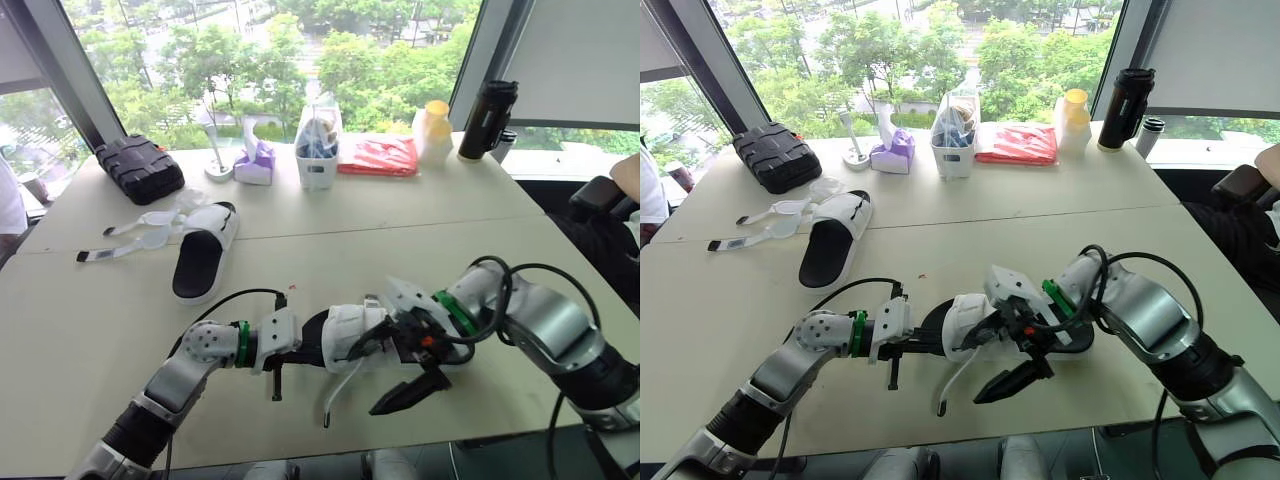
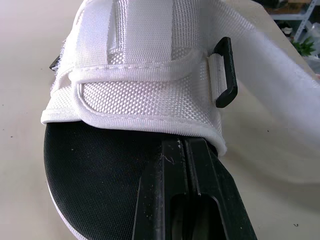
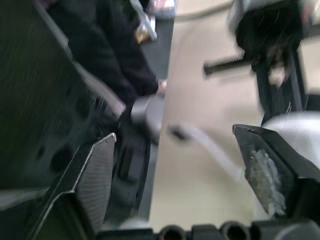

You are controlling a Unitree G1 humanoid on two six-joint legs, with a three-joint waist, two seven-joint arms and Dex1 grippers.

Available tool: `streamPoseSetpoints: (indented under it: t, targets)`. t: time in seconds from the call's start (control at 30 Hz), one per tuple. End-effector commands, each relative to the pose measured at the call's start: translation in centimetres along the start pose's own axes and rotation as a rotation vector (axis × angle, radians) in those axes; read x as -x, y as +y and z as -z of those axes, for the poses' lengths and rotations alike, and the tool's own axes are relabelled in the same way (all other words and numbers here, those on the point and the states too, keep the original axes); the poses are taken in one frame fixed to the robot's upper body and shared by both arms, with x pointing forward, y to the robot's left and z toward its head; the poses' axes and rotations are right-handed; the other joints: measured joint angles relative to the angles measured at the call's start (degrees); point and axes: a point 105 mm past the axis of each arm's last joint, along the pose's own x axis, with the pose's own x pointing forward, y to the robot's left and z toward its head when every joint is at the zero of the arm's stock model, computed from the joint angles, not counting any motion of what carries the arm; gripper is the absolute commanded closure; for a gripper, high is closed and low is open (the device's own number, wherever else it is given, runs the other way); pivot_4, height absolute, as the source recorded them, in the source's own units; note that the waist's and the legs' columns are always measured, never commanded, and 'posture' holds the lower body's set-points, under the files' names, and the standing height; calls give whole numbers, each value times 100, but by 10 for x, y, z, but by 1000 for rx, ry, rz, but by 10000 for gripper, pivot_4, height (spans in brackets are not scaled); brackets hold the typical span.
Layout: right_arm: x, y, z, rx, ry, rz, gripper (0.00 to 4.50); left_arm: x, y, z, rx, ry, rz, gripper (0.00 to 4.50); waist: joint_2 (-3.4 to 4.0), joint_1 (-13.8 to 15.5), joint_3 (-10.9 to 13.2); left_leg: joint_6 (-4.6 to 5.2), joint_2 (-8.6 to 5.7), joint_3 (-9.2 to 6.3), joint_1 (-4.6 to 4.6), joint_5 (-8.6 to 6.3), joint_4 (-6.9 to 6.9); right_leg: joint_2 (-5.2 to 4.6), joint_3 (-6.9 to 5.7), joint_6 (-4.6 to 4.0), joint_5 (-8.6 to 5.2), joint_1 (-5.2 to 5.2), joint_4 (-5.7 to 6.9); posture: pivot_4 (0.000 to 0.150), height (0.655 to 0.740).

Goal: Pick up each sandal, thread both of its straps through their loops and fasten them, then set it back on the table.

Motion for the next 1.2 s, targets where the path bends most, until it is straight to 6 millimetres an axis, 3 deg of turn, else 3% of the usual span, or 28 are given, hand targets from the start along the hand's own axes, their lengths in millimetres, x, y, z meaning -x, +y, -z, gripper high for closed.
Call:
streamPoseSetpoints:
  t: [0.03,0.27,0.43,0.6,0.7,0.97,1.2]
  targets:
    - [15,14,2,12,23,11,3151,1,-17,44,127,159,27,45000,-1,2,0,0,1,0,-1,0,0,0,-1,1,-1,0,0,1500,7400]
    - [19,15,20,-203,-1,64,3151,0,-19,45,129,158,29,45000,-4,10,-3,0,3,-1,3,0,0,0,-3,4,-3,7,-5,1500,7400]
    - [-4,11,40,-492,-64,128,3151,-3,-23,44,133,150,36,45000,-17,28,-13,0,4,-7,2,0,0,0,-5,3,-4,7,-7,1500,7400]
    - [-12,5,46,-612,-89,213,3151,-5,-27,44,137,148,48,45000,-15,67,-14,0,3,-5,-1,0,0,-2,-3,3,-3,5,-8,1500,7400]
    - [-15,4,37,-704,-159,213,3151,-7,-32,44,142,144,62,45000,-21,93,-17,1,4,-7,-1,-1,-2,1,-5,2,-4,4,-8,1500,7400]
    - [-14,3,29,-713,-180,252,3151,-12,-34,44,142,139,71,45000,-17,125,-21,5,1,-7,-4,-3,-4,0,-5,2,-4,3,-10,1500,7400]
    - [-20,2,36,-750,-151,281,3151,-15,-33,43,139,134,72,45000,-19,132,-22,6,0,-6,-4,-4,-3,-1,-6,5,-5,7,-12,1500,7400]
